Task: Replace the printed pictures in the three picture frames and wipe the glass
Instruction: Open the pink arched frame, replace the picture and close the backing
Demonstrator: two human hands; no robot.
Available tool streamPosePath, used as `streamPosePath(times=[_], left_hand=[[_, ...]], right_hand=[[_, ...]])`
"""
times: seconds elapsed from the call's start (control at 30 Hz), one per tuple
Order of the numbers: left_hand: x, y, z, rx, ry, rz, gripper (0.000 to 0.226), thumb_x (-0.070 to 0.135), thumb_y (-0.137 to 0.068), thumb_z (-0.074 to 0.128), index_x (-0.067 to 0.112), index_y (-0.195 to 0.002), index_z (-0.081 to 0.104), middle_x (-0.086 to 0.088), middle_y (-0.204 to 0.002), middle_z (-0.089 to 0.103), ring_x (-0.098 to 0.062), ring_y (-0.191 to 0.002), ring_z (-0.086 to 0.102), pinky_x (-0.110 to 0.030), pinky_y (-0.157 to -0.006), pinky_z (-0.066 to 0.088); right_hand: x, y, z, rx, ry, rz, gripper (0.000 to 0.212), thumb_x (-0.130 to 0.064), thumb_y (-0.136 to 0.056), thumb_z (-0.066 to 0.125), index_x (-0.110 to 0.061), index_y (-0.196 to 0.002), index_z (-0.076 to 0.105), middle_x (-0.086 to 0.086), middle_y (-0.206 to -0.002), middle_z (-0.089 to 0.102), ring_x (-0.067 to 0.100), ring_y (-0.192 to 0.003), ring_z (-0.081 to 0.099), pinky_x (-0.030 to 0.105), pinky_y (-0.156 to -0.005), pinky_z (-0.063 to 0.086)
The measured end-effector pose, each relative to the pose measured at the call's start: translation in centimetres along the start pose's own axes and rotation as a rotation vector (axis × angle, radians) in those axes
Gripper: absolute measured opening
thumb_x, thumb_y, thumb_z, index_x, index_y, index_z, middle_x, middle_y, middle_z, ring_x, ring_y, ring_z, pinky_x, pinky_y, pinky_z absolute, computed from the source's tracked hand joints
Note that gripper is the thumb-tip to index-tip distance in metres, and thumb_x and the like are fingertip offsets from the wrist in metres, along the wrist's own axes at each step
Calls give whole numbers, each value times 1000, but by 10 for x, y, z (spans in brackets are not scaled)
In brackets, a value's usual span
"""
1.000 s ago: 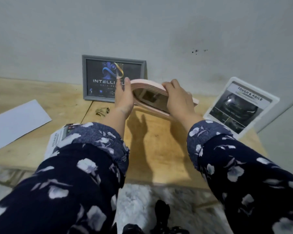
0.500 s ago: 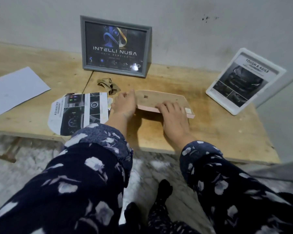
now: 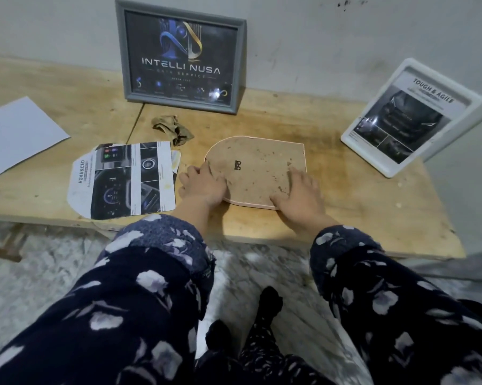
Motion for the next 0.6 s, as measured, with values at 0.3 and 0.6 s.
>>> streamPosePath(times=[0.3, 0.6], left_hand=[[15, -12, 1, -34, -89, -92, 61, 44, -97, 36, 13, -148, 22, -12, -147, 16, -35, -138, 12, -51, -109, 22], [32, -22, 0, 75, 101, -292, 65, 34, -82, 55, 5, -137, 35, -13, -141, 29, -31, -134, 23, -46, -107, 31]], right_hand=[[17, -27, -10, -179, -73, 130, 94, -37, -56, 90, -15, -133, 41, 5, -130, 50, 30, -123, 43, 41, -101, 42], [27, -34, -23, -221, -44, 76, 102, -19, -56, 92, -9, -141, 37, 6, -139, 44, 26, -124, 47, 33, -99, 41]])
Point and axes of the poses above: each hand's wrist, its own y-axis away from the middle knuckle, its own z-axis out of the palm, x = y × z, the point moved 2 cm from there along -y, towards the middle knuckle
